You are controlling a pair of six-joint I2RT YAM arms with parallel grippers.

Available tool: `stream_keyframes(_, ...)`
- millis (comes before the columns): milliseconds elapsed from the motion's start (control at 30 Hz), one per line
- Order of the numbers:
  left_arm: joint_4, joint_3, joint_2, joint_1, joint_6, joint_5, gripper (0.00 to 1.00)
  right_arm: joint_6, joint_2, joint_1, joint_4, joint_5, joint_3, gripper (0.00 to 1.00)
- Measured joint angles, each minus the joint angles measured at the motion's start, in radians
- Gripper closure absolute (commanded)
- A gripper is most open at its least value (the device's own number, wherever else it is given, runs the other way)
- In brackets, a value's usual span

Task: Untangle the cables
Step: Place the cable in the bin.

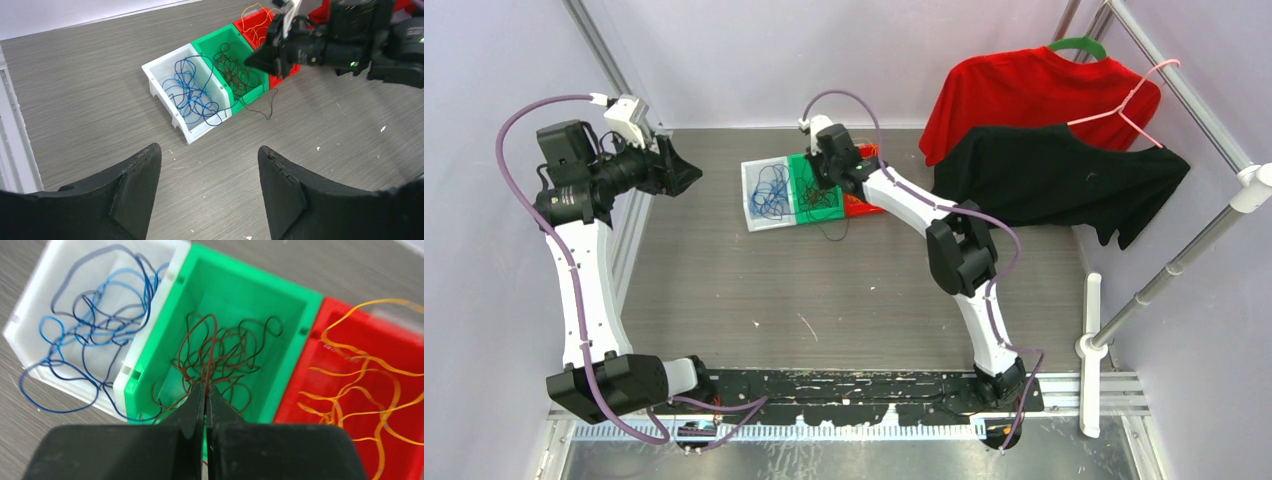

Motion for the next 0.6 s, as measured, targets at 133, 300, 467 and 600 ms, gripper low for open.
stream_keyframes(133,0.004,0.000,0.000,0.002,-0.006,0.001,0.30,0.007,0.071,0.019,-0.069,0.016,0.041,0.99)
stream_keyframes(300,0.008,0.000,0.000,0.003,-0.018,0.006,0.30,0.007,0.168,0.017,-0.154,0.032,0.183,0.80)
stream_keyframes(467,0.014,0.000,0.000,0.006,-0.021,0.010,0.30,0.012,0.203,0.013,-0.172,0.050,0.253,0.49)
stream_keyframes(600,0.014,0.000,0.000,0.011,-0.021,0.014,0.30,0.021,0.192,0.010,-0.142,0.051,0.235,0.42)
